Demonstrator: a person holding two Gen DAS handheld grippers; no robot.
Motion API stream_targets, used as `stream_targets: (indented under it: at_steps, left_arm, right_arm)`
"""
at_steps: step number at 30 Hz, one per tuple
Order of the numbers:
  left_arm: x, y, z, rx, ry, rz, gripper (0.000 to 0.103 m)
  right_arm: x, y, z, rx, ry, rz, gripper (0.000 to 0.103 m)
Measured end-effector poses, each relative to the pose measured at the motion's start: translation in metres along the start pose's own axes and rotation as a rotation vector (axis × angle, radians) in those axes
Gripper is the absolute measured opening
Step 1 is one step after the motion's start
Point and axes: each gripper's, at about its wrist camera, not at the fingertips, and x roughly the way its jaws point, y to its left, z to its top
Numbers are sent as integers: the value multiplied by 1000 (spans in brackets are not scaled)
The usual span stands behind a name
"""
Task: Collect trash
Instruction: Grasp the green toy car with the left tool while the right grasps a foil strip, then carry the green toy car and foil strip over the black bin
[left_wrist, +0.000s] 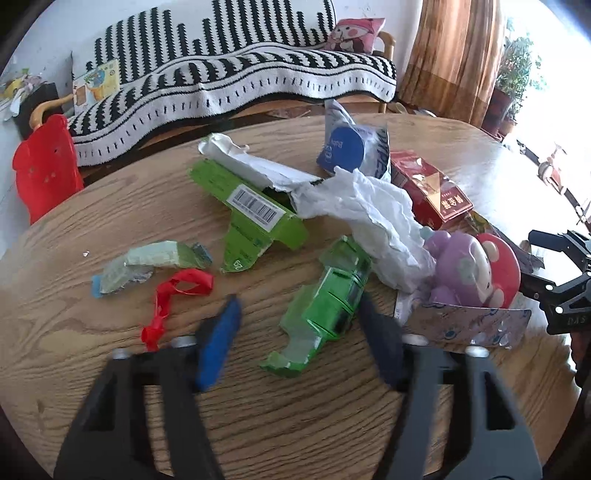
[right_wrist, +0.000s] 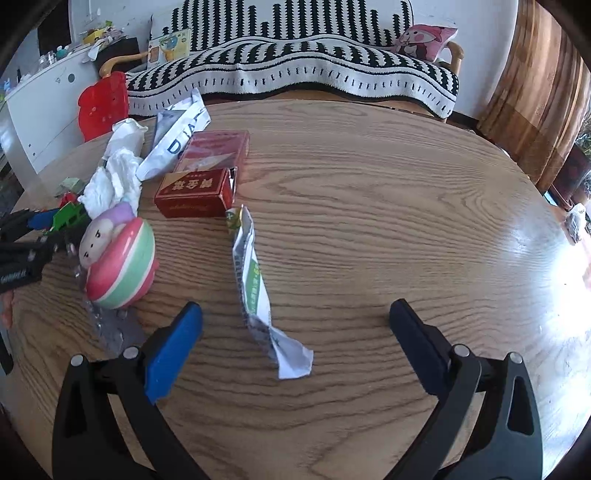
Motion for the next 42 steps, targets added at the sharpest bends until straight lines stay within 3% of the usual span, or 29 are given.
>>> stream_targets:
  at_steps: [1, 2, 4, 5, 6, 7, 9, 12, 17, 20, 34, 37, 42]
  left_arm:
    - [0, -1, 0, 9, -3, 12, 33]
    - [-1, -1, 0, 11, -6, 17, 32]
    - [-2, -1, 1, -19, -6, -22, 31]
    - [-5, -1, 2, -38, -11, -38, 30]
    - [-7, -1, 2, -46, -20, -30, 30]
    - [-10, -1, 3, -51, -33, -13, 23]
    - [-15, 2, 2, -86, -44, -9, 23]
    - [-19, 9, -1, -154, -35, -72, 23]
    - [-21, 3, -3, -126, -43, -27, 23]
    - [-21, 4, -5, -138, -38, -55, 23]
    - [-22, 4, -4, -121, -33, -38, 23]
    - [-32, -1, -2, -133, -56, -49, 23]
    - [-80, -35, 1, -158, -179, -153, 23]
  right_arm:
    - [0, 1, 0, -6, -1, 6, 92]
    - [-3, 3, -1, -21, -13, 21, 86]
    - [-7, 11, -2, -49, -35, 44, 54]
    - [-10, 15, -3, -63, -47, 58, 44]
    - [-12, 19, -3, -72, -53, 68, 23]
    - [-13, 23, -4, -77, -53, 78, 15]
    - [-14, 31, -5, -87, -52, 76, 15]
    - [-17, 32, -4, -67, -60, 93, 14]
    - [-27, 19, -3, 21, -106, 92, 14]
    - [-21, 10, -4, 59, -78, 115, 14]
    - [-17, 8, -8, 53, -61, 107, 14]
    - [-21, 6, -10, 86, -69, 131, 14]
    - [-56, 4, -15, 105, -156, 135, 14]
